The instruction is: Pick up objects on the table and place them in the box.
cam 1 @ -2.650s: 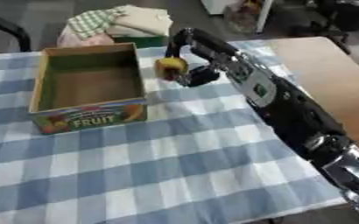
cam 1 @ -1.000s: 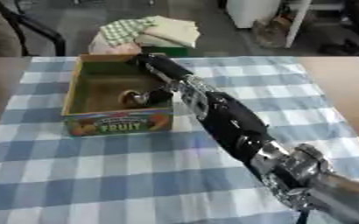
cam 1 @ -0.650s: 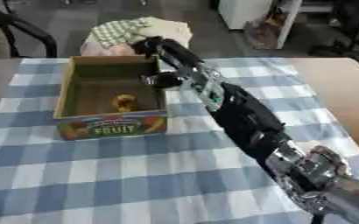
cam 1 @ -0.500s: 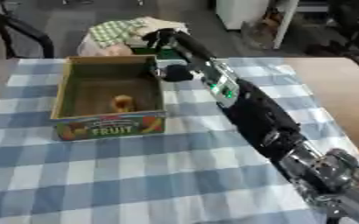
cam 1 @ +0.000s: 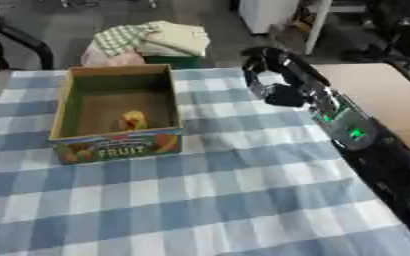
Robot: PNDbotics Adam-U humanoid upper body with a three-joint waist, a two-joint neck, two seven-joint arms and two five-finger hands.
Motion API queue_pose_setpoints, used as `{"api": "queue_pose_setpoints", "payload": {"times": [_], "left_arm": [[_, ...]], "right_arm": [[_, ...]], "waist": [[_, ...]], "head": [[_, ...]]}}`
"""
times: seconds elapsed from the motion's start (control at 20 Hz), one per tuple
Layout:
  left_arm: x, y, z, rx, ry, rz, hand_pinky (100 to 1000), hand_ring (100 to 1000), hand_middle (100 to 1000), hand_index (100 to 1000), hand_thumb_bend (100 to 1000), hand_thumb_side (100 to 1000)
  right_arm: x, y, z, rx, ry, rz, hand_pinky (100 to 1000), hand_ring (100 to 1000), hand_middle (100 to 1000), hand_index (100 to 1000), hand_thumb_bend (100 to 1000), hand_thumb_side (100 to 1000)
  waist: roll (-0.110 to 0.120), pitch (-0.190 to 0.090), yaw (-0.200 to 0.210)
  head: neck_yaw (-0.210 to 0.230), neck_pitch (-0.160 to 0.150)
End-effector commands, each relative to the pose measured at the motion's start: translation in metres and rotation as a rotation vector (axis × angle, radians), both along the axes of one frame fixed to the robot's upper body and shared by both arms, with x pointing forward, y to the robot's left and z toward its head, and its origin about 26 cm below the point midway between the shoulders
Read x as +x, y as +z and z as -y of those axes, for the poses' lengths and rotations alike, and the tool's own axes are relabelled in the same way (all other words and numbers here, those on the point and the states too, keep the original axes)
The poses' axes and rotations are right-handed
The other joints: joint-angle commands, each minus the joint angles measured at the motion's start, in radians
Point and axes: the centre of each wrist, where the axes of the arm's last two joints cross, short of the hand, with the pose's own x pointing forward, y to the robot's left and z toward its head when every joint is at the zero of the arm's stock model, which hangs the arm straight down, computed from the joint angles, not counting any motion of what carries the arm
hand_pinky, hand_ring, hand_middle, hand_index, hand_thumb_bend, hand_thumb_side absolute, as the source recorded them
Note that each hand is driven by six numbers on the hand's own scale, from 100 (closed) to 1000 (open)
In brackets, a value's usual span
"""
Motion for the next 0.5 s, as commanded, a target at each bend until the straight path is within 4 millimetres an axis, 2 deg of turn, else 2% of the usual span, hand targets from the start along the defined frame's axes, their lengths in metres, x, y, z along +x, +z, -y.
{"api": "queue_pose_setpoints", "payload": {"times": [0.05, 0.5], "left_arm": [[-0.001, 0.007, -0.006, 0.015, 0.012, 0.020, 734, 597, 516, 626, 767, 372], [-0.002, 0.004, -0.007, 0.006, 0.021, 0.015, 734, 597, 516, 626, 760, 375]], "right_arm": [[-0.008, 0.012, 0.012, 0.026, -0.031, 0.018, 710, 586, 625, 855, 100, 472], [-0.019, -0.011, 0.019, 0.127, -0.086, -0.038, 704, 571, 608, 850, 100, 507]], "waist": [[0.004, -0.014, -0.006], [0.006, -0.012, -0.011]], "head": [[0.005, -0.005], [0.026, 0.007]]}}
